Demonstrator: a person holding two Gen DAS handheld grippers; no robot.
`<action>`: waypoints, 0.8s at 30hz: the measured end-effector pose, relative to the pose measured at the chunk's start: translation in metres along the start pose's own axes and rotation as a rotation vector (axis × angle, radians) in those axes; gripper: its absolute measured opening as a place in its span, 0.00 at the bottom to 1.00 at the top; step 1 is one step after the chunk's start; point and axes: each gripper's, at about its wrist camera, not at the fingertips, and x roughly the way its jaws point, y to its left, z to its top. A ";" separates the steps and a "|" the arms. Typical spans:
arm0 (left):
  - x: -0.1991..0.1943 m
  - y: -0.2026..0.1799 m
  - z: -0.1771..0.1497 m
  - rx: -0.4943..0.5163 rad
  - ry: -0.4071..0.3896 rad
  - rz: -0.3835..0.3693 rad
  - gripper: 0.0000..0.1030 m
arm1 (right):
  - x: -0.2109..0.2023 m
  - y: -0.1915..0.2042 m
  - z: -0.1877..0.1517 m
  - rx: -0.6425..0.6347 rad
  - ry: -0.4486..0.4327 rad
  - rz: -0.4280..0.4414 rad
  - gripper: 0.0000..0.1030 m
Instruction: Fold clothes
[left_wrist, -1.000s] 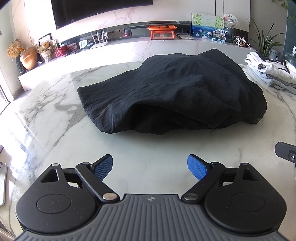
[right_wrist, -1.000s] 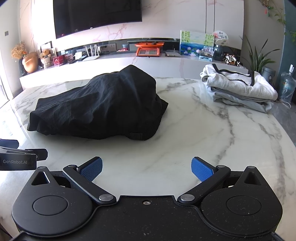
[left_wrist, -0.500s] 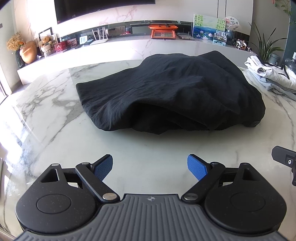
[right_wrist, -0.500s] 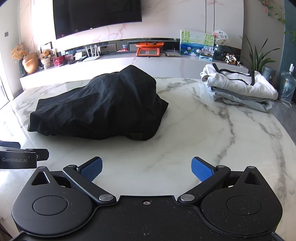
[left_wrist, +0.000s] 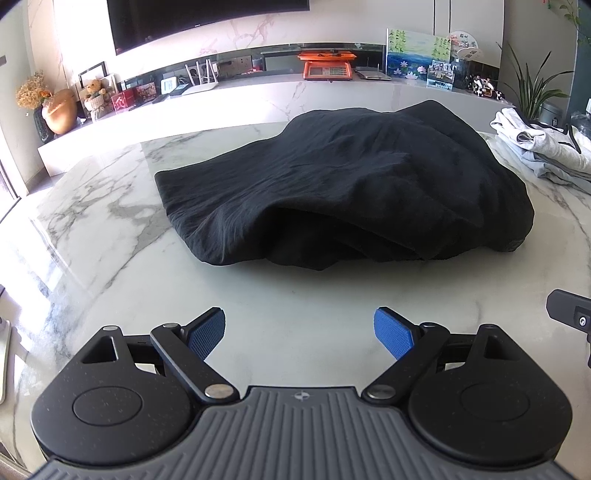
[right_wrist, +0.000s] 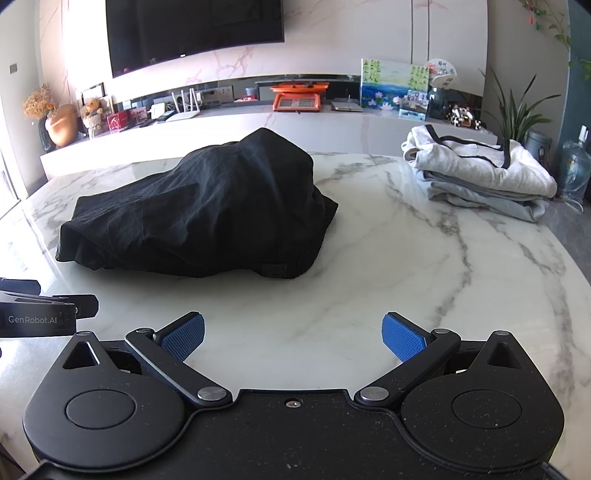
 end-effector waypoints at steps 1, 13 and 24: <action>0.000 0.000 0.000 0.002 0.002 -0.001 0.85 | 0.000 0.000 0.000 0.001 0.001 0.001 0.99; 0.004 -0.001 0.000 0.010 0.014 -0.006 0.85 | 0.005 -0.001 0.001 0.003 0.011 0.007 0.99; 0.006 -0.002 0.002 0.021 0.004 -0.007 0.85 | 0.011 -0.001 0.001 0.006 0.023 0.010 0.99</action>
